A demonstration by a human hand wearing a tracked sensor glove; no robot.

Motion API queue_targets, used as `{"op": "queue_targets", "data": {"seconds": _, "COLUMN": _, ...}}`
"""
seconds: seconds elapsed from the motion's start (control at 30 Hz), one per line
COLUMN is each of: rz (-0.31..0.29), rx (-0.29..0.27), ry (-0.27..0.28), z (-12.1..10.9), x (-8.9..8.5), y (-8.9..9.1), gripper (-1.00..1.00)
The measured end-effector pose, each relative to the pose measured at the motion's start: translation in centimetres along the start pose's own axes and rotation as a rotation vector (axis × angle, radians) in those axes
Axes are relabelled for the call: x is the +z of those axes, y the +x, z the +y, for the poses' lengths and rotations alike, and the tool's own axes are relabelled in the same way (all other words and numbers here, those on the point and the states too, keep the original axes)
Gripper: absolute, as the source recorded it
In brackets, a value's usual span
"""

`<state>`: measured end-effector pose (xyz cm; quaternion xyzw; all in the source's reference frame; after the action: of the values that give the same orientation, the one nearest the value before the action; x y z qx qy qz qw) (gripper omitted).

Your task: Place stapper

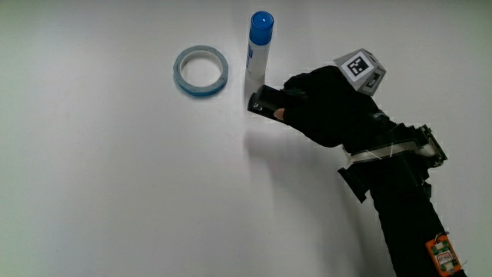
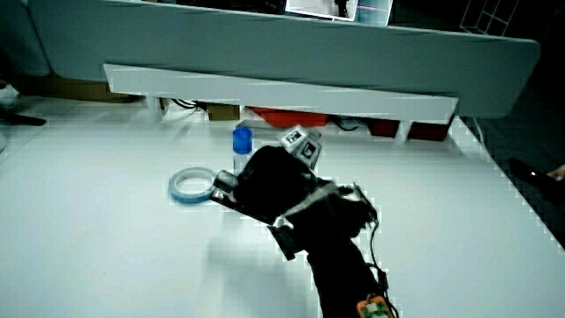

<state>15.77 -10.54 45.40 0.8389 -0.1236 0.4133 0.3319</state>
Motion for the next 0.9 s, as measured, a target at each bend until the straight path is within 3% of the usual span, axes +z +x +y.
{"op": "queue_targets", "data": {"seconds": 0.03, "rz": -0.04, "rx": 0.015, "ry": 0.072, "z": -0.1, "x": 0.1, "y": 0.4, "gripper": 0.0}}
{"op": "queue_targets", "data": {"seconds": 0.13, "rz": -0.041, "rx": -0.031, "ry": 0.088, "z": 0.1, "x": 0.0, "y": 2.2, "gripper": 0.0}}
{"op": "queue_targets", "data": {"seconds": 0.47, "rz": -0.042, "rx": -0.156, "ry": 0.087, "z": 0.8, "x": -1.2, "y": 6.6, "gripper": 0.0}}
{"op": "queue_targets", "data": {"seconds": 0.5, "rz": 0.0, "rx": -0.183, "ry": 0.011, "z": 0.9, "x": -1.3, "y": 7.0, "gripper": 0.0}}
{"op": "queue_targets", "data": {"seconds": 0.53, "rz": -0.042, "rx": -0.169, "ry": 0.087, "z": 0.9, "x": -1.3, "y": 7.0, "gripper": 0.0}}
{"op": "queue_targets", "data": {"seconds": 0.63, "rz": -0.043, "rx": -0.192, "ry": 0.085, "z": 1.1, "x": -1.5, "y": 8.1, "gripper": 0.0}}
{"op": "queue_targets", "data": {"seconds": 0.73, "rz": -0.029, "rx": -0.182, "ry": 0.097, "z": 0.9, "x": -1.4, "y": 8.0, "gripper": 0.0}}
{"op": "queue_targets", "data": {"seconds": 0.83, "rz": -0.024, "rx": -0.184, "ry": 0.096, "z": 0.9, "x": -1.5, "y": 8.2, "gripper": 0.0}}
{"op": "queue_targets", "data": {"seconds": 0.87, "rz": 0.022, "rx": -0.207, "ry": 0.025, "z": 0.9, "x": -1.5, "y": 8.4, "gripper": 0.0}}
{"op": "queue_targets", "data": {"seconds": 0.9, "rz": -0.015, "rx": -0.18, "ry": 0.102, "z": 0.9, "x": -1.5, "y": 8.3, "gripper": 0.0}}
